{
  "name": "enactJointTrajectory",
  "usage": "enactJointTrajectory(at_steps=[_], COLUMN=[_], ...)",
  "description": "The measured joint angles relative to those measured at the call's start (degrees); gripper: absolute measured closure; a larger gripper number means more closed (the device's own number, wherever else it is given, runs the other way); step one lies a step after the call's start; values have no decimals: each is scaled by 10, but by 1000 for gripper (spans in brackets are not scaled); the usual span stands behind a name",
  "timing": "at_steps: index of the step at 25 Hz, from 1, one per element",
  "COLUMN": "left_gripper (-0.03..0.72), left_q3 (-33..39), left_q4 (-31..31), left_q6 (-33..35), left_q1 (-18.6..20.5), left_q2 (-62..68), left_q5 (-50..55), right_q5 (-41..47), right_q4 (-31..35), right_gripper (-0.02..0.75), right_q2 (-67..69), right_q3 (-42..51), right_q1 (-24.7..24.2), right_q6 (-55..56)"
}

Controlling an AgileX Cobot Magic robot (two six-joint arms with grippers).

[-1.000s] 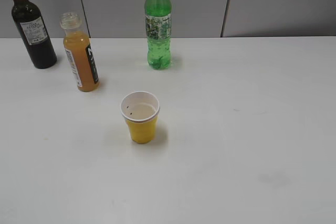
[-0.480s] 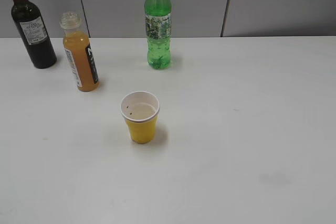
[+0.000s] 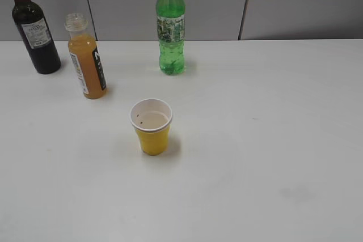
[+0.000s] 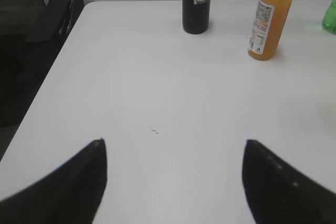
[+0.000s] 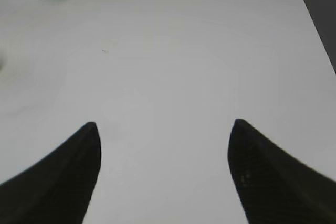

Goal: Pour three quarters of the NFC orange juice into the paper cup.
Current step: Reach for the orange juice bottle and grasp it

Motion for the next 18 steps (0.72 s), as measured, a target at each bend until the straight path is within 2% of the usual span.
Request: enactJointTrajectory(at_steps=[3, 6, 11, 18], left_gripper=[30, 22, 20, 23], left_q3=[-1, -12, -12, 25], left_q4=[0, 0, -9, -26], left_q6=[2, 16, 25, 25], left_q1=[0, 0, 0, 0], left_q2=[14, 36, 92, 235], left_q5=[-1, -27, -204, -463], right_q5=[0, 0, 0, 0], right_q4=[0, 0, 0, 0], right_gripper=[141, 141, 141, 141], right_q2=[0, 0, 0, 0], right_q3=[0, 0, 0, 0], right_q1=[0, 0, 0, 0], right_q6=[0, 0, 0, 0])
